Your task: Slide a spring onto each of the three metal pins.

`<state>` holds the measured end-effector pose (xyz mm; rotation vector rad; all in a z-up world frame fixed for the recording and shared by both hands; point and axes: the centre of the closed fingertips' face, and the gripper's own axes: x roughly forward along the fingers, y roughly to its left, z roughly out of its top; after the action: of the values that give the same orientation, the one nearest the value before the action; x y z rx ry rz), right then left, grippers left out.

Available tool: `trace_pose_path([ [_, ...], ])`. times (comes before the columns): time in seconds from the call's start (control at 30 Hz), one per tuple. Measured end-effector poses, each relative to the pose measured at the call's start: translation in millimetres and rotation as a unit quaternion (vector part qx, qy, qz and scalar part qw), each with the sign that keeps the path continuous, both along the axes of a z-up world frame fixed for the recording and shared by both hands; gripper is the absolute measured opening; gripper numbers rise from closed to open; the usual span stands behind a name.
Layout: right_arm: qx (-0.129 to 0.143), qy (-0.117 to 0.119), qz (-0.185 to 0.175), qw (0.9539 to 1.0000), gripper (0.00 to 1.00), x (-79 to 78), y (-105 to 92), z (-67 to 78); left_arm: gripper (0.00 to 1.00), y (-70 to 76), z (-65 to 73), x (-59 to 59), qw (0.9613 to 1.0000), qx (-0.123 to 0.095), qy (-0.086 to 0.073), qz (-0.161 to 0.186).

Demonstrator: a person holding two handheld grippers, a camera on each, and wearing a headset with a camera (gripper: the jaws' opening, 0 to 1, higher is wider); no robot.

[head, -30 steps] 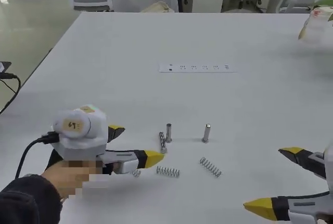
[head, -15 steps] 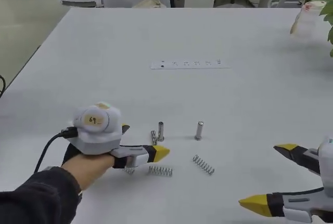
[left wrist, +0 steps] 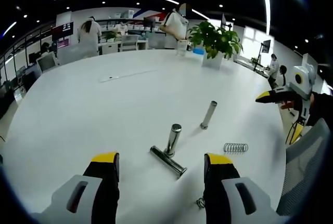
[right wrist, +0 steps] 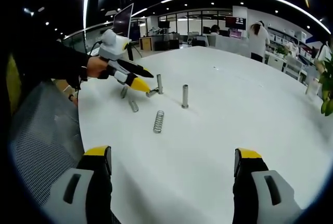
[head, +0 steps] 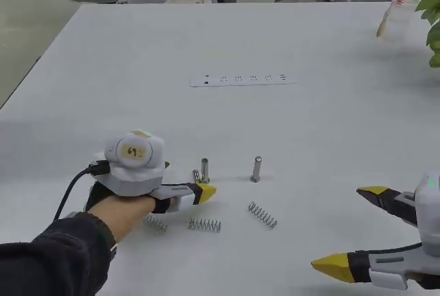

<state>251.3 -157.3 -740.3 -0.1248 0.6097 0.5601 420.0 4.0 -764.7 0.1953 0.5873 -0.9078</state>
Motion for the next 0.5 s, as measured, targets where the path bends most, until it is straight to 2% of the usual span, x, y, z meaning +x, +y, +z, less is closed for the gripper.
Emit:
trace_pose_path([
  [0.5, 0.0, 0.004, -0.004, 1.0, 0.97, -0.2, -4.4, -3.2, 0.56, -5.3, -13.5, 4.3, 0.9997, 0.024, 0.006, 0.003],
])
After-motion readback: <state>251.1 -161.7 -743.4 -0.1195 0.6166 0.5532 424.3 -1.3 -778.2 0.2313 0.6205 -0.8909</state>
